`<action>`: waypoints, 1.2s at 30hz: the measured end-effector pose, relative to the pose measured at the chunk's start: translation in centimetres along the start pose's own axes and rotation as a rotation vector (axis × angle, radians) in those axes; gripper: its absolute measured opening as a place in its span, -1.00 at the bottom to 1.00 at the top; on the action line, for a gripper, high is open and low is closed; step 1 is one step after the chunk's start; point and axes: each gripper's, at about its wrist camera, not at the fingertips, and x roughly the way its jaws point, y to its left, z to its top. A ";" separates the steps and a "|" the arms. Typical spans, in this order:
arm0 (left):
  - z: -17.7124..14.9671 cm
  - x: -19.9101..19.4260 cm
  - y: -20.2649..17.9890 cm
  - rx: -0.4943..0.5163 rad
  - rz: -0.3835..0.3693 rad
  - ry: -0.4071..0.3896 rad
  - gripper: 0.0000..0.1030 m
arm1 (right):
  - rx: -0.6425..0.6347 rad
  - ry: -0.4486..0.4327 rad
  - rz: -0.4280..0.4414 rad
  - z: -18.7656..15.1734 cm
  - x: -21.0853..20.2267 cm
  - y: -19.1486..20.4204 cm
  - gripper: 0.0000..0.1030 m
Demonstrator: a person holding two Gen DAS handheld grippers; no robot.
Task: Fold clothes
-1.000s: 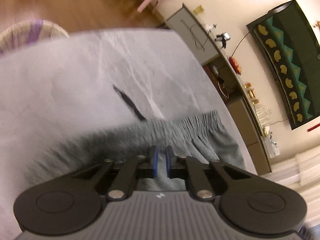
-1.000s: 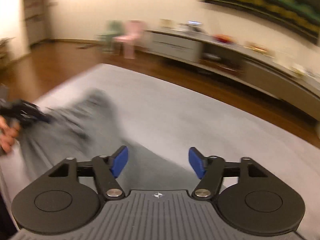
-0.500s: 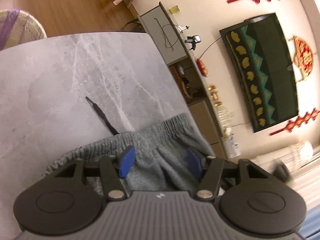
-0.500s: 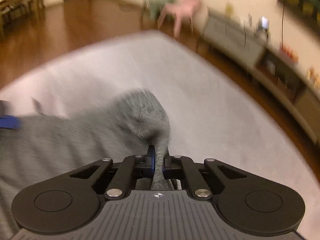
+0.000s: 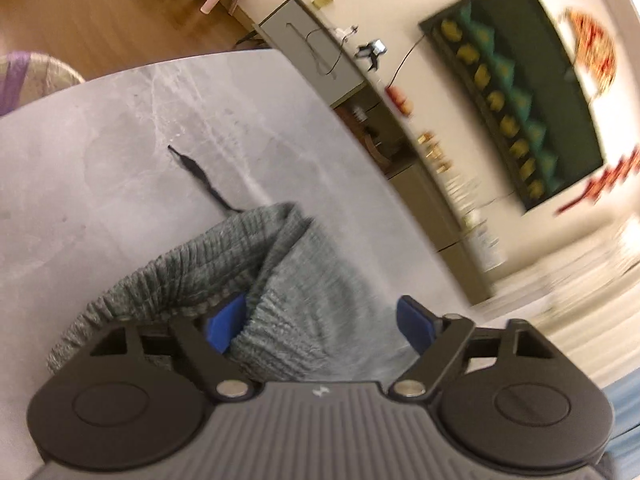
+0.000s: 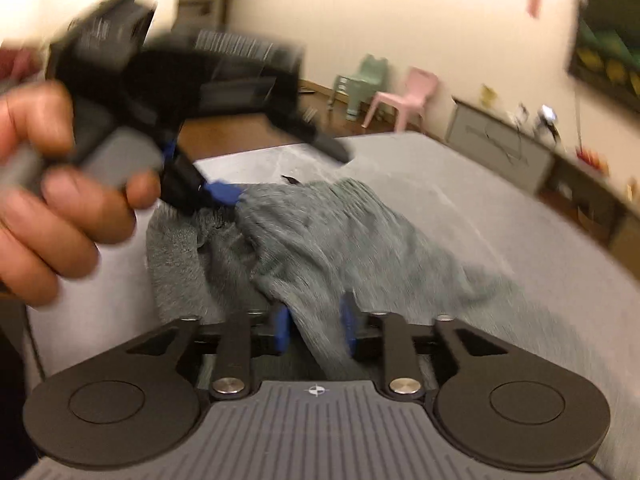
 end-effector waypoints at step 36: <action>-1.6 -9.7 4.2 0.029 0.321 -0.234 -0.44 | 0.087 0.096 -0.227 -14.6 -17.0 -8.6 -0.03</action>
